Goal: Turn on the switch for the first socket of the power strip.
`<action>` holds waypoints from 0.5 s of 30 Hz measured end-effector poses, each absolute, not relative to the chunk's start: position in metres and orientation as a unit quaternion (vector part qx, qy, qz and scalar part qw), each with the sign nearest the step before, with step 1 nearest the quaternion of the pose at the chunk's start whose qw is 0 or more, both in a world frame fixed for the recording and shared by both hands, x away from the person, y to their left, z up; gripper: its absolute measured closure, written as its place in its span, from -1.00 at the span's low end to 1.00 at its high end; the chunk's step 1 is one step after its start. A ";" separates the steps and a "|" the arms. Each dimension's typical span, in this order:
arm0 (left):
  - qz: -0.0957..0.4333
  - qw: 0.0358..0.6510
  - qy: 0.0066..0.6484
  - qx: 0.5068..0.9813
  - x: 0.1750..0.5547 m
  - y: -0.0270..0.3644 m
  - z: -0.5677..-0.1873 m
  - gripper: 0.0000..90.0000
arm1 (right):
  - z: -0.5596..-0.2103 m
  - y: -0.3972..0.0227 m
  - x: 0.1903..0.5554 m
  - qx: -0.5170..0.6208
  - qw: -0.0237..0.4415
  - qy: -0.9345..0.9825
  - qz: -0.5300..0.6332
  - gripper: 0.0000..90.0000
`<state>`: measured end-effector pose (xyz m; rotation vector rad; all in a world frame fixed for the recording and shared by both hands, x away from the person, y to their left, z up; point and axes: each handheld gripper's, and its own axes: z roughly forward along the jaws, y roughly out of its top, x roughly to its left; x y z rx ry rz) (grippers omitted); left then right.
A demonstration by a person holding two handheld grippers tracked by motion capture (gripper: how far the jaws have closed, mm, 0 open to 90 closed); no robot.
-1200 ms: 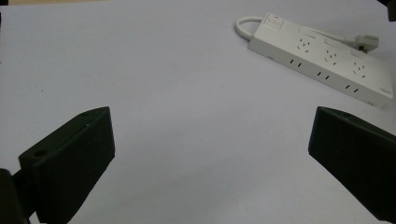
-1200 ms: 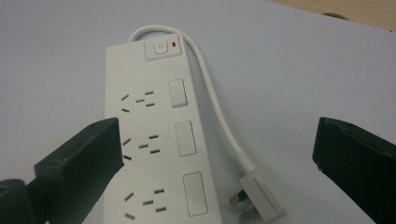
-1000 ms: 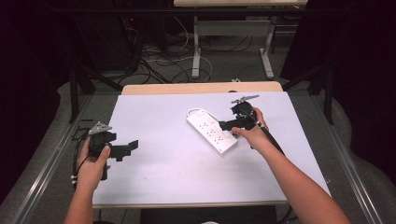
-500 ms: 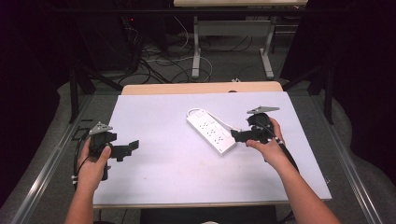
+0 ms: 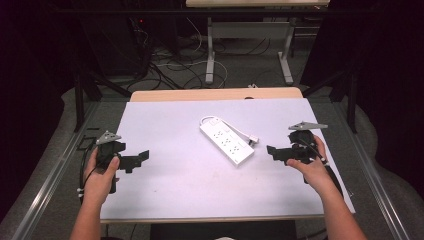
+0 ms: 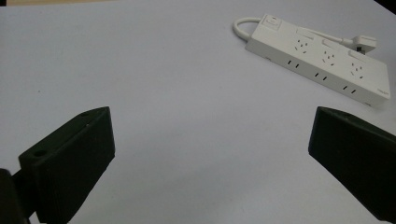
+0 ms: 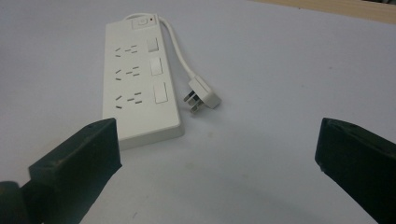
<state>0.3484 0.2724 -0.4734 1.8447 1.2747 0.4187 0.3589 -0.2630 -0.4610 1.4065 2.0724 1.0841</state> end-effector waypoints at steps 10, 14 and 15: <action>0.167 0.415 0.511 0.734 0.349 0.274 -0.474 -0.99 | -0.466 -0.298 0.353 0.521 0.206 0.714 0.420 -0.99; 0.167 0.415 0.514 0.732 0.349 0.273 -0.475 -0.99 | -0.472 -0.312 0.354 0.534 0.218 0.707 0.409 -0.99; 0.167 0.413 0.514 0.733 0.349 0.273 -0.475 -0.99 | -0.474 -0.315 0.354 0.538 0.222 0.706 0.404 -0.99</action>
